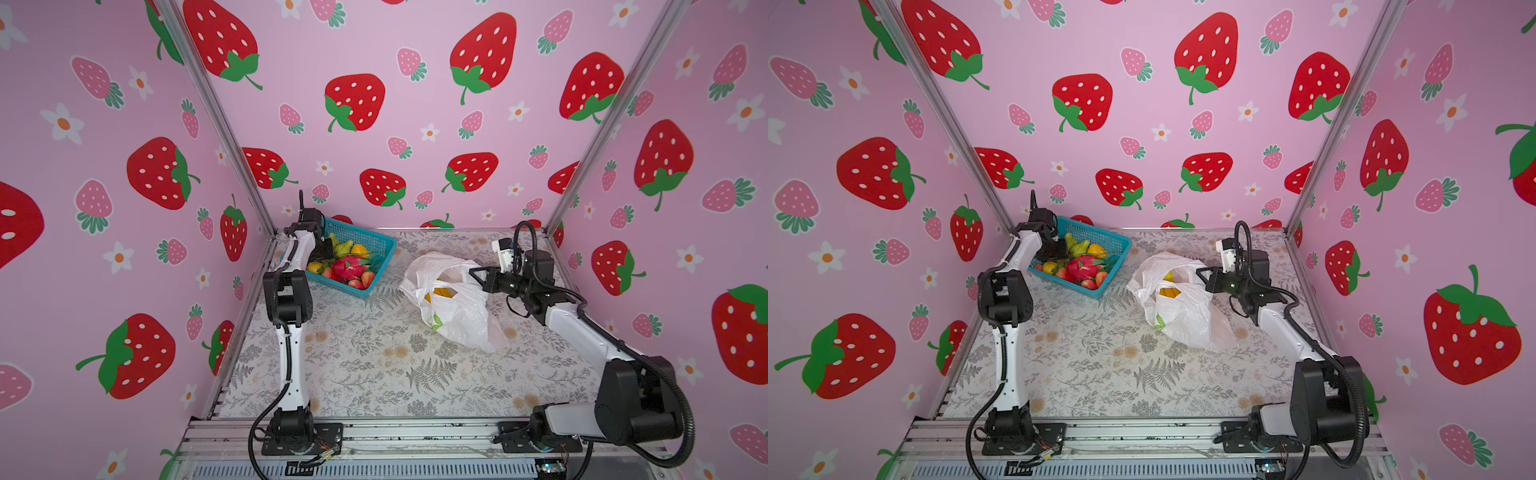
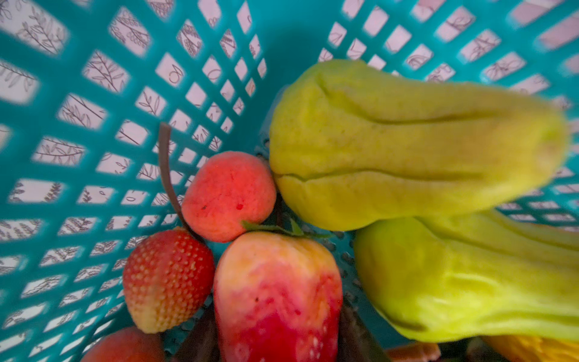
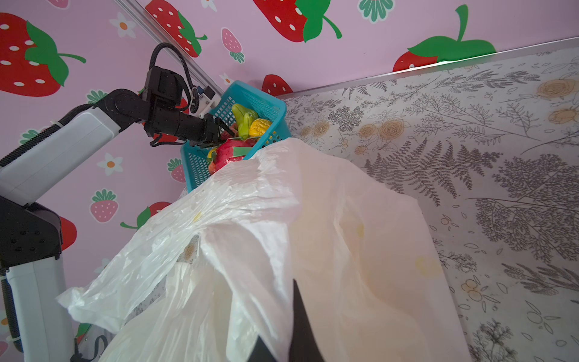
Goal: Place the fake fruits into the plastic bag and tie a complex knot
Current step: 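Grasp the red peach in the basket with the left gripper, then carry the red peach with the left gripper to the bag mouth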
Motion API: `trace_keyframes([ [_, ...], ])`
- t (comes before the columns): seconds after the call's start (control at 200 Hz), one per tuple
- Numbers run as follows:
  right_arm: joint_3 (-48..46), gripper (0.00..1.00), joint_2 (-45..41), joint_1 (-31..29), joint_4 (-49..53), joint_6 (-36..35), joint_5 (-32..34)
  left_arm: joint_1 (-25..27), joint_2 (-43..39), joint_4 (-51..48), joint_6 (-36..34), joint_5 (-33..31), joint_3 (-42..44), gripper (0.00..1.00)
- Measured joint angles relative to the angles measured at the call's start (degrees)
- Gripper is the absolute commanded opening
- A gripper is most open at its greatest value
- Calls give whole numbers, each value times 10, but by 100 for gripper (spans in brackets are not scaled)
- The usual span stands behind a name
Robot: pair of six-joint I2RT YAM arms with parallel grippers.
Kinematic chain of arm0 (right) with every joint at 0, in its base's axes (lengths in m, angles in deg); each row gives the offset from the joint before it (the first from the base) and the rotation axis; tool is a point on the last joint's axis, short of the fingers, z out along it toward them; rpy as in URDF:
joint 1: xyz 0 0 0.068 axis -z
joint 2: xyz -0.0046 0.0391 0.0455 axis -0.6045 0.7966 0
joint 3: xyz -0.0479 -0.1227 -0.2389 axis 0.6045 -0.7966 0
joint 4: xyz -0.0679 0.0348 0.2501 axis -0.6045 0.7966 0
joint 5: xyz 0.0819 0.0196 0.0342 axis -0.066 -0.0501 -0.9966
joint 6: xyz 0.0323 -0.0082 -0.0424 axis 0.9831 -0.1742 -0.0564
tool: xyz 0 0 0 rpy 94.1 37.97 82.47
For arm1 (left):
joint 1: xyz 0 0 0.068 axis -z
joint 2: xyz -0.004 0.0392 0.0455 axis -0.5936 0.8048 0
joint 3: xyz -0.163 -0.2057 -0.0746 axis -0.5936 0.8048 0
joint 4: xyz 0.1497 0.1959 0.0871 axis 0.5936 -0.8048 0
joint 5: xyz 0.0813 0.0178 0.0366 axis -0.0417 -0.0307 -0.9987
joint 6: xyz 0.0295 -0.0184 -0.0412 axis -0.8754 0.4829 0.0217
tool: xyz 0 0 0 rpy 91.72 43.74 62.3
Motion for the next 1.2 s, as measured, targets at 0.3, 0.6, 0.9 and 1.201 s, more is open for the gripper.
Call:
trace_keyframes([
  [0.3, -2, 0, 0, 0, 0, 0, 0, 0, -79, 25, 12, -5, 45, 44],
  [0.6, -2, 0, 0, 0, 0, 0, 0, 10, -313, 137, 47, -3, 240, 43],
  [0.9, -2, 0, 0, 0, -3, 1, 1, 159, -607, 284, 103, 44, 609, 43],
  [1.201, -2, 0, 0, 0, -4, 2, 3, 331, -776, 318, 142, 54, 779, 42],
])
